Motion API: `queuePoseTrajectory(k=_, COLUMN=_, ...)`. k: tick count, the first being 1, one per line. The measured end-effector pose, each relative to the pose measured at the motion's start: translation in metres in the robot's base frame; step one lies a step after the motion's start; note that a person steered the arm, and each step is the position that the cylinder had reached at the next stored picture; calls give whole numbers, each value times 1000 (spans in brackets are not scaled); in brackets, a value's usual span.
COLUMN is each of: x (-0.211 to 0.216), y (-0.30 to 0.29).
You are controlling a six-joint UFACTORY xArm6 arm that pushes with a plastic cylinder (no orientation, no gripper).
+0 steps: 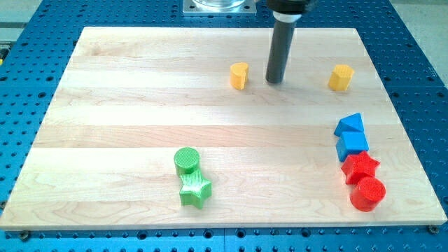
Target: Move the yellow heart to the center left side of the board
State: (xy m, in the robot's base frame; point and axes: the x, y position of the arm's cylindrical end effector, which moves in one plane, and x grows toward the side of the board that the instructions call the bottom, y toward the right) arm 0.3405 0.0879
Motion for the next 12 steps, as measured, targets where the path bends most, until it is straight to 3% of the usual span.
queuePoseTrajectory(k=2, x=61, y=-253)
queuePoseTrajectory(k=3, x=33, y=-169)
queuePoseTrajectory(k=4, x=-17, y=-136)
queuePoseTrajectory(k=5, x=-17, y=-213)
queuePoseTrajectory(k=6, x=21, y=-271)
queuePoseTrajectory(k=8, x=1, y=-183)
queuePoseTrajectory(k=9, x=51, y=-222)
queuePoseTrajectory(k=11, x=51, y=-314)
queuePoseTrajectory(k=12, x=26, y=-214)
